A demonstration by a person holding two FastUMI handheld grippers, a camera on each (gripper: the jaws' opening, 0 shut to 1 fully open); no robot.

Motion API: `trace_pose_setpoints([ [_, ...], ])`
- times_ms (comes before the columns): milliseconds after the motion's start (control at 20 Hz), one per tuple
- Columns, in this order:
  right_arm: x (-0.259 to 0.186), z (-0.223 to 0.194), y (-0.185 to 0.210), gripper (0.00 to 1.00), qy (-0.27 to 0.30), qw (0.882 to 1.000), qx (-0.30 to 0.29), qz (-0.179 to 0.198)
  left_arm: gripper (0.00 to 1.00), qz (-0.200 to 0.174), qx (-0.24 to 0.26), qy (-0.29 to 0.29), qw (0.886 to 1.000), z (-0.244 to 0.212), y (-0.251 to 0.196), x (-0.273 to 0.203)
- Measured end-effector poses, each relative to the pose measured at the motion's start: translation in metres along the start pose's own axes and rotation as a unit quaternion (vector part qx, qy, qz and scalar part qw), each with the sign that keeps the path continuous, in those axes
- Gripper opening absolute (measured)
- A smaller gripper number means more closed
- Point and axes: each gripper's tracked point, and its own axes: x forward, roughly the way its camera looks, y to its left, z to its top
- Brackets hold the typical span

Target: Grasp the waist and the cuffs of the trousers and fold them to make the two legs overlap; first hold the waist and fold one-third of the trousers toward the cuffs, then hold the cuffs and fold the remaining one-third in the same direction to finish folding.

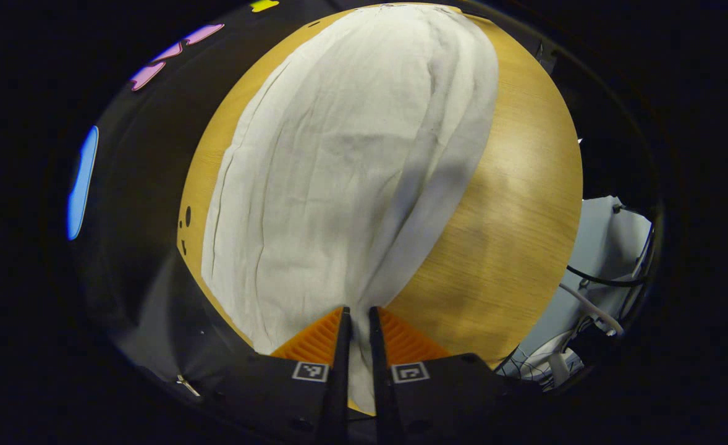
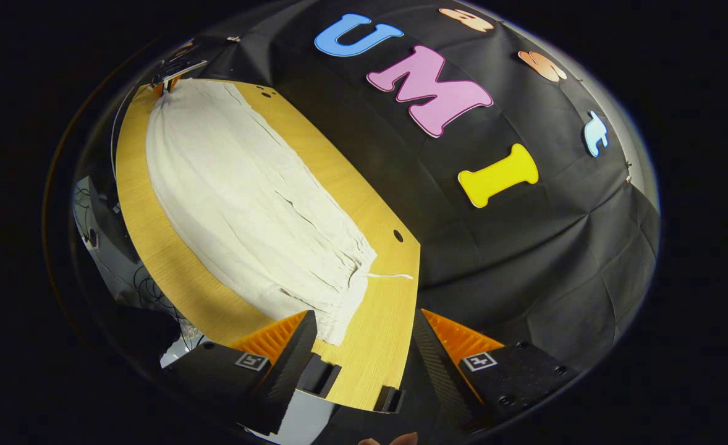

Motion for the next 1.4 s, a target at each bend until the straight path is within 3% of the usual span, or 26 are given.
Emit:
trace_pose_setpoints([
  [100,0.007,-0.005,0.007,0.97,0.002,1.0,-0.018,0.015,0.13,-0.015,-0.007,0.006,1.0,0.0,0.001,-0.001],
  [300,0.029,-0.024,0.04,0.97,0.008,0.992,-0.095,0.079,0.11,-0.044,-0.026,0.016,0.999,0.002,0.001,-0.001],
  [550,0.056,-0.049,0.078,0.96,0.019,0.969,-0.182,0.165,0.1,-0.043,-0.008,0.021,0.999,0.001,0.003,0.0],
  [850,0.095,-0.04,0.082,0.94,0.001,0.949,-0.245,0.199,0.1,-0.041,-0.004,0.024,0.999,0.002,0.004,0.0],
  [1050,0.112,-0.039,0.09,0.92,-0.005,0.926,-0.267,0.266,0.1,-0.045,-0.013,0.028,0.998,0.002,0.004,0.0],
  [1150,0.121,-0.037,0.09,0.78,0.002,0.918,-0.271,0.288,0.1,-0.053,-0.021,0.036,0.998,0.003,0.004,0.0],
  [1350,0.119,-0.045,0.103,0.39,0.041,0.906,-0.244,0.345,0.1,-0.059,-0.039,0.048,0.996,0.003,0.004,0.001],
  [1400,0.119,-0.044,0.104,0.17,0.04,0.906,-0.233,0.351,0.1,-0.056,-0.045,0.049,0.996,0.003,0.004,0.0],
])
